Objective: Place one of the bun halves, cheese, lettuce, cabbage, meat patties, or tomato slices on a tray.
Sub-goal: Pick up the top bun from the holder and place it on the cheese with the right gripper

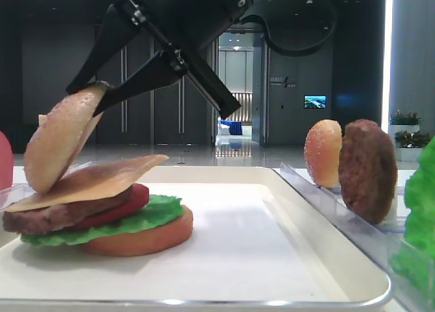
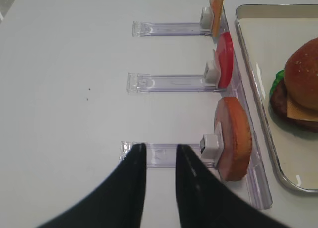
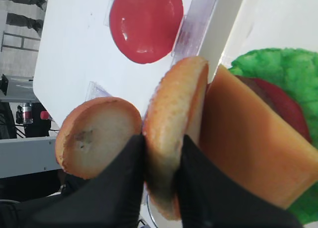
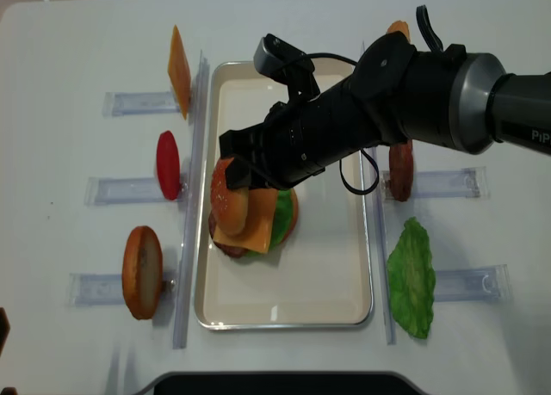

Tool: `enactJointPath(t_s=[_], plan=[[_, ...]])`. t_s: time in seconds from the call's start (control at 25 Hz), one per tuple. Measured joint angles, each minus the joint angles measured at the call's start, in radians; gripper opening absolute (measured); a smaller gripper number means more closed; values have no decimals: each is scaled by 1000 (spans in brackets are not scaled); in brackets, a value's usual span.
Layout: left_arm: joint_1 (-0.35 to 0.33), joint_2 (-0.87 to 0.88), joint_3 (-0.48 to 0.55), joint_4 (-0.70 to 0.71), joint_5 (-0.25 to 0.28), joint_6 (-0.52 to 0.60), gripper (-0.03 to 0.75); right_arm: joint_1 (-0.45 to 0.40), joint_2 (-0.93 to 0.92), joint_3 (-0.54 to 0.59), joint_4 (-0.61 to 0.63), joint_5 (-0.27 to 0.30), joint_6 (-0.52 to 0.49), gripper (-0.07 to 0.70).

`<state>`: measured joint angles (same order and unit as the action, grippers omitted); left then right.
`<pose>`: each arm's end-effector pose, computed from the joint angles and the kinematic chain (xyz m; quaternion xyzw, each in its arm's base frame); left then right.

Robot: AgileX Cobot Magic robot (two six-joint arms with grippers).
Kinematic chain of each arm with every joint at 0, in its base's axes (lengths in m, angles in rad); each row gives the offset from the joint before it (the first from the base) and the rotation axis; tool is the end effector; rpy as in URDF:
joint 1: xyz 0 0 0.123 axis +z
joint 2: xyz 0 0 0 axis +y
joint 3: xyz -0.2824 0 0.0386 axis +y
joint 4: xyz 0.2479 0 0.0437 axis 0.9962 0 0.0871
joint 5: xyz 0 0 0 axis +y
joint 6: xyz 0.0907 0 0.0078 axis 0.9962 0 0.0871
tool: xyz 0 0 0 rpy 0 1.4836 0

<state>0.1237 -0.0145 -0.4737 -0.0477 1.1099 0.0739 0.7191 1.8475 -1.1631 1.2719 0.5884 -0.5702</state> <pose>-0.0057 -0.0046 0.2660 -0.0203 0.8683 0.0251 0.4951 0.2602 0.2921 0.2064 -0.1373 0.8846 0.4284 0.1225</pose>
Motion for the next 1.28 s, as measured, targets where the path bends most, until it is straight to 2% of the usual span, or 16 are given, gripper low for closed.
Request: enactJointPath(t_s=[0.24, 0.52, 0.64, 0.76, 0.84, 1.0, 1.28], plan=[[0, 0, 0, 0, 0, 0, 159, -2, 0, 0, 1, 4, -4, 142], [0, 0, 0, 0, 0, 0, 159, -40, 0, 0, -17, 56, -5, 146], [0, 0, 0, 0, 0, -4, 159, -48, 0, 0, -34, 65, -5, 233], [0, 0, 0, 0, 0, -9, 159, -51, 1, 0, -50, 66, -27, 382], [0, 0, 0, 0, 0, -10, 159, -52, 1, 0, -51, 66, -41, 440], [0, 0, 0, 0, 0, -11, 159, -52, 1, 0, -55, 71, -52, 476], [0, 0, 0, 0, 0, -11, 159, -65, 1, 0, -122, 96, -47, 479]])
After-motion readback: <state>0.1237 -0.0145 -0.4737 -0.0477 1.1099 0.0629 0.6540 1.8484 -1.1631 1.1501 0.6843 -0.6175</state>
